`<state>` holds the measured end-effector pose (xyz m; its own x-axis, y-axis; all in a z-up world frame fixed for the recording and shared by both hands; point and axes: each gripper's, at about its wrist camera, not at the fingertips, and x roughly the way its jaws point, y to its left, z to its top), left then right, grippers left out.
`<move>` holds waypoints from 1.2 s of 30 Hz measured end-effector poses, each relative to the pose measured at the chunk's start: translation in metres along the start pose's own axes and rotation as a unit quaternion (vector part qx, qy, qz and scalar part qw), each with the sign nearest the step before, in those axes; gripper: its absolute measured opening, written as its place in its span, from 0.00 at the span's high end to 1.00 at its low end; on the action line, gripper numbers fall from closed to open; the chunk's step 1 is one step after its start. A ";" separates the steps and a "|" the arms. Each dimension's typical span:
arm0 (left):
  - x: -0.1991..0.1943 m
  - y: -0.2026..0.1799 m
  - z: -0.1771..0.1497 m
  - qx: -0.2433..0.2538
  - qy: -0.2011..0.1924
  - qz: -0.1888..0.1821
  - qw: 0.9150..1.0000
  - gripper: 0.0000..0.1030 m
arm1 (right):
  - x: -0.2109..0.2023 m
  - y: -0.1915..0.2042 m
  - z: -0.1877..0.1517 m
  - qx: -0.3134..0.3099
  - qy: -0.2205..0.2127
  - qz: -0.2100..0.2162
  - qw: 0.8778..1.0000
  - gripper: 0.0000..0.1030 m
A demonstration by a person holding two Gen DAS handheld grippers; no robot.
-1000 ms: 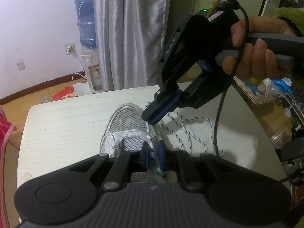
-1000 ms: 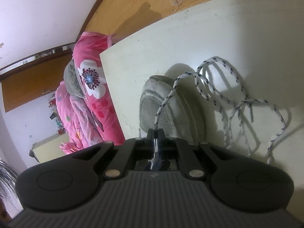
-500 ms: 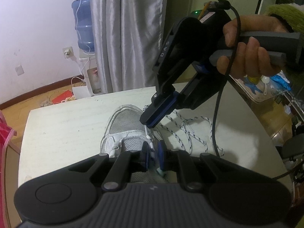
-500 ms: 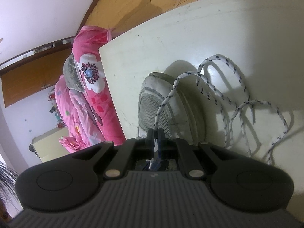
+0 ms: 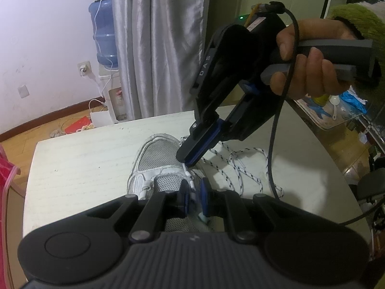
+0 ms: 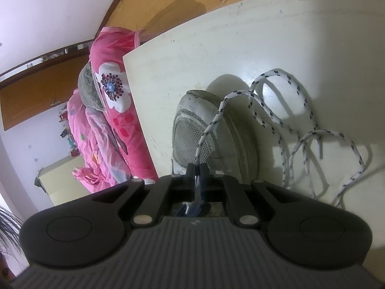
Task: Lace up shoes with both hands
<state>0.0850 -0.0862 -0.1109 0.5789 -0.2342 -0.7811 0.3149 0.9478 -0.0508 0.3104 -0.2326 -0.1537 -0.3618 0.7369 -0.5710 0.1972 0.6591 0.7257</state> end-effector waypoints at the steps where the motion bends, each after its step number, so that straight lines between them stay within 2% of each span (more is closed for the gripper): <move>1: 0.000 0.000 0.000 0.001 -0.001 -0.001 1.000 0.90 | 0.001 0.000 0.001 -0.001 0.002 -0.001 1.000 0.98; 36: 0.006 0.002 -0.003 0.011 -0.005 -0.006 1.000 0.90 | 0.005 0.008 0.017 -0.038 0.057 -0.006 0.998 0.98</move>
<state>0.0868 -0.0851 -0.1172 0.5829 -0.2483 -0.7737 0.3390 0.9397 -0.0462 0.3256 -0.2215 -0.1571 -0.4661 0.7045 -0.5353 0.1238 0.6510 0.7489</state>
